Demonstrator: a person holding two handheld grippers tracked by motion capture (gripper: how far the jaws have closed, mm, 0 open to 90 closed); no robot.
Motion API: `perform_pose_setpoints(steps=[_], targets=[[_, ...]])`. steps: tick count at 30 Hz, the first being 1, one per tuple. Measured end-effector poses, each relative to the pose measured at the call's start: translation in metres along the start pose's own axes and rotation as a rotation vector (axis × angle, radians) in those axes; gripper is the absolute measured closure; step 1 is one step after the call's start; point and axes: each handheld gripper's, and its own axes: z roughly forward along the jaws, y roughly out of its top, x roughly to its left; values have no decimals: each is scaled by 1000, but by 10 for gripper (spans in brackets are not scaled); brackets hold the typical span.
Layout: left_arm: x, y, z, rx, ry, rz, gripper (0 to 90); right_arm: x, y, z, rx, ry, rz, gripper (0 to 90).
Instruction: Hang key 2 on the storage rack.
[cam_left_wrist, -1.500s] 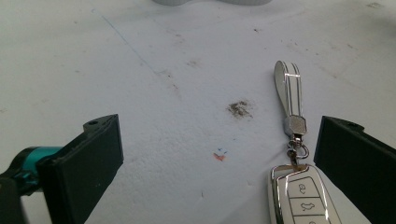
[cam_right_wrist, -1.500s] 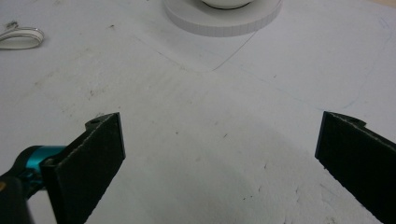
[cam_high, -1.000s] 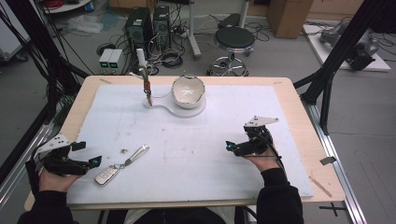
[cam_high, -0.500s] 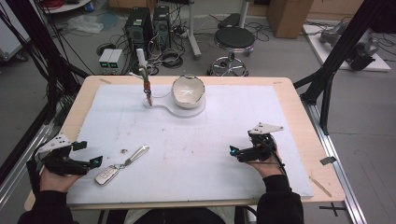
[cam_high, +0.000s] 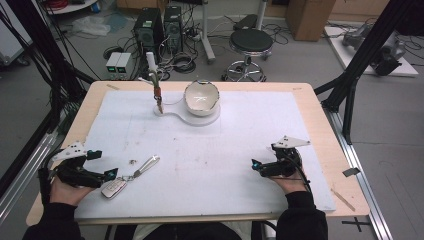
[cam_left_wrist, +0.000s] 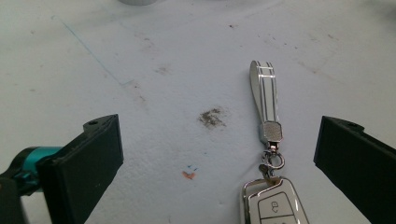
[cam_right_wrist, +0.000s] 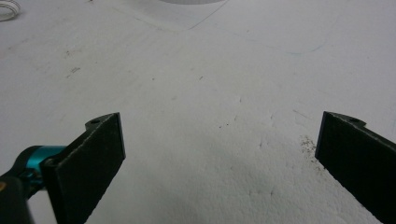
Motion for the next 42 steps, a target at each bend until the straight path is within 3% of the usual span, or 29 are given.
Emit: perform_pose_setpoints(steps=[9,14,19,24,35,40,42], targets=[[-12,7,14,49,-31,35,18,-1,-7,0,25,8,-4,7],[-21,10,28,114,-52,63,19,-2,-10,-3,28,11,-1,7],[-27,14,39,169,-86,96,103,-3,-12,-3,27,7,3,7],[-33,16,50,226,-112,131,251,-3,-13,-4,27,10,8,7],[-40,27,74,309,-100,172,383,-4,-13,-4,26,7,15,7],[-38,31,79,338,-92,170,433,-4,-13,-4,35,10,23,7],[-39,33,82,354,-69,203,479,-4,-13,-4,35,12,20,7]])
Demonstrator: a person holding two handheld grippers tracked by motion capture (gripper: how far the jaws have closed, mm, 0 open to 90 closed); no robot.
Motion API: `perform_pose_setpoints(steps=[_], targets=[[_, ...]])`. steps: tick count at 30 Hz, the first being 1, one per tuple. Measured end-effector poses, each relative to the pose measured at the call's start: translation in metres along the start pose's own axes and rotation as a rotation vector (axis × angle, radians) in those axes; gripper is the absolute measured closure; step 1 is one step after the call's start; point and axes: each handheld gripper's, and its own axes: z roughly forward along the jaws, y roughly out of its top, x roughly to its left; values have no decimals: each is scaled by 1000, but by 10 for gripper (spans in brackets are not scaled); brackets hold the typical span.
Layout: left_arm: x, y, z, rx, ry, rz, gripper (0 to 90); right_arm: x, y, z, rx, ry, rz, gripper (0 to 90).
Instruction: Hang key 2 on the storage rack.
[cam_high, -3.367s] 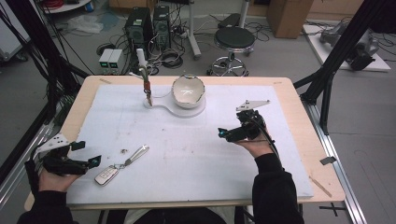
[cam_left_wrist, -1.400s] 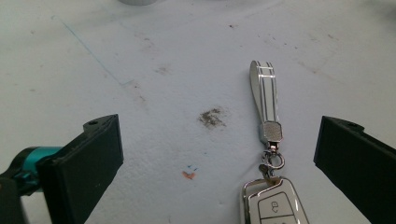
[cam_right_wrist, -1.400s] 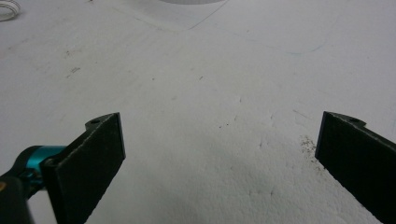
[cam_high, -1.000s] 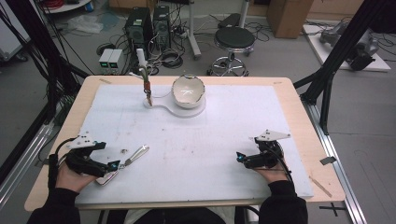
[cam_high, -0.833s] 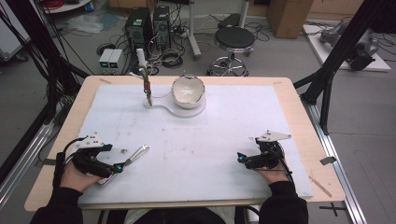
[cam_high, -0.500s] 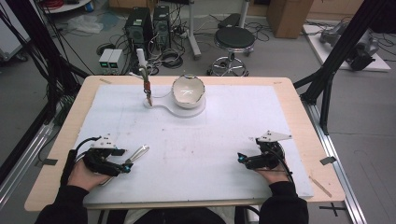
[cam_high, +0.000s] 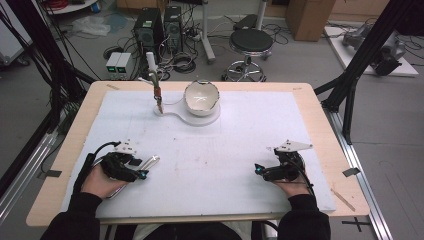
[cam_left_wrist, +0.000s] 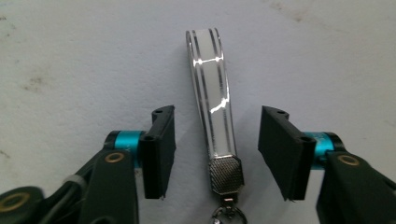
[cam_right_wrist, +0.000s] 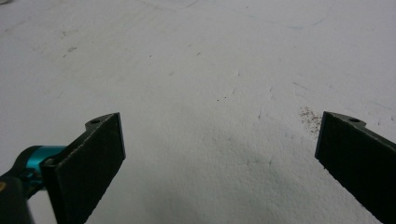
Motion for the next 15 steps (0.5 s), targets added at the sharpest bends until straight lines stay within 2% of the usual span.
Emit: perform_pose_setpoints(steps=[1,5,6,8,13,15], targets=[[0,2,2,0,7,10,504,0,0,0,-2,1,-3,7],[1,6,3,10,11,-5,576,0,0,0,-2,0,-3,7],[2,7,3,7,17,-6,610,0,0,0,-1,0,-3,7],[1,8,3,12,13,-1,745,1,0,0,0,0,-1,7],[-1,9,2,1,16,8,749,0,0,0,0,-3,0,7],[0,9,-1,-16,7,-10,749,0,0,0,-1,-2,7,7]])
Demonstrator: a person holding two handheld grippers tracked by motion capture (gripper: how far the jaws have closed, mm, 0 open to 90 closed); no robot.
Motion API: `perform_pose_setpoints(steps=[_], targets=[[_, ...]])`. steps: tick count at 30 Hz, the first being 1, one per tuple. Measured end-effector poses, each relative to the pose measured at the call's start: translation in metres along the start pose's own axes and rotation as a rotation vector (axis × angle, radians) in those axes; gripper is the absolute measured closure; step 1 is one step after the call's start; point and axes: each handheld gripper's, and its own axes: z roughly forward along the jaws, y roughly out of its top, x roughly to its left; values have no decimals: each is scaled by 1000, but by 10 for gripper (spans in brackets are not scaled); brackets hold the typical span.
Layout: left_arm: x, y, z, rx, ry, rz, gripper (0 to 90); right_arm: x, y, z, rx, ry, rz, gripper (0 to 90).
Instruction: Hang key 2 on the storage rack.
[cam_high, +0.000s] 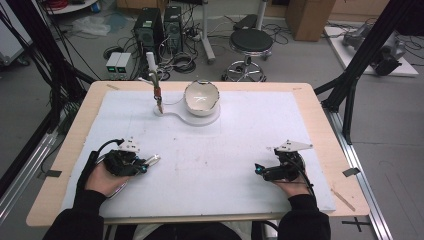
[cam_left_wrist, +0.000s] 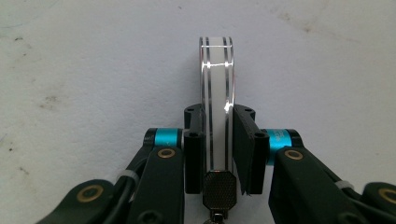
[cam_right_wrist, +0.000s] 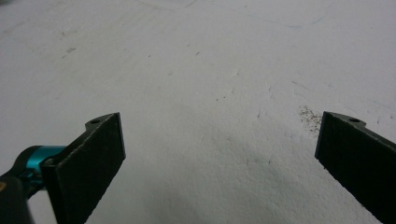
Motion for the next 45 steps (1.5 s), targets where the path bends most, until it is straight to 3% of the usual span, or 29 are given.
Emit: perform_pose_setpoints(steps=[6,9,11,20,29,34,45], targets=[[7,-3,-16,-103,-5,-52,749,-4,0,-1,-19,21,40,7],[11,-5,-25,-157,-10,-92,749,-3,0,-2,-16,20,35,7],[13,-7,-28,-170,-10,-109,749,-1,-1,-3,-10,20,37,7],[22,-2,-39,-195,61,-111,751,-2,-2,0,11,22,25,7],[40,25,-68,-266,127,-106,751,-4,-2,-3,-13,26,37,7],[56,41,-84,-327,155,-136,751,-5,-2,-4,-20,19,38,7],[79,73,-104,-342,218,-108,754,-8,-1,-7,-44,-3,52,7]])
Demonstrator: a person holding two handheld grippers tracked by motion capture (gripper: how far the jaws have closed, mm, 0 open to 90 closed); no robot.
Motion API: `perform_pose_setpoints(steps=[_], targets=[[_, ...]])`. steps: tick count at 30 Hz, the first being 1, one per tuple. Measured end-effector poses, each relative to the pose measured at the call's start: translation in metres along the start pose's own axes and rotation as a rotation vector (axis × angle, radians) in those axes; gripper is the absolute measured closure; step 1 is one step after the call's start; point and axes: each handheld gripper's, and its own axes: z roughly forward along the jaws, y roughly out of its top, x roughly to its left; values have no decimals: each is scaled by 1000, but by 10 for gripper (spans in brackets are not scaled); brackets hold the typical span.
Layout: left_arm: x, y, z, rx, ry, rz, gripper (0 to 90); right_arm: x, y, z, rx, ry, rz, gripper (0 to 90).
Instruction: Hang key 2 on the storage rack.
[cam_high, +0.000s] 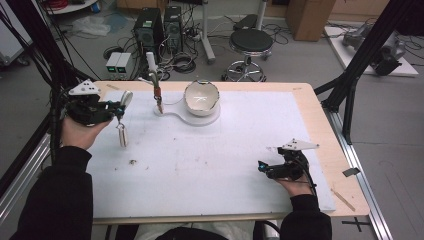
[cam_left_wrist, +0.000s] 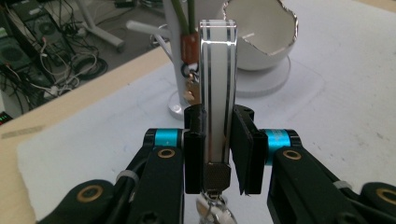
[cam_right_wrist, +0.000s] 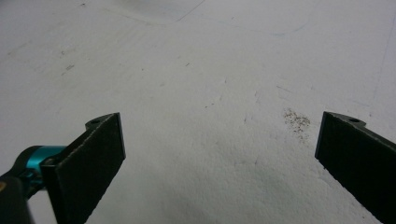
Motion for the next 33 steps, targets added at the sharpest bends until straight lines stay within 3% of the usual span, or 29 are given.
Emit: perform_pose_setpoints(steps=[5,14,30,33], targets=[[10,16,-4,-28,45,1,754,1,0,0,-3,4,-11,7],[25,43,7,-8,97,3,755,-2,1,0,-11,-2,5,7],[56,56,34,-27,130,-33,756,-3,1,1,-20,-10,7,7],[63,58,39,-31,133,-65,755,-4,0,0,-22,-14,13,7]])
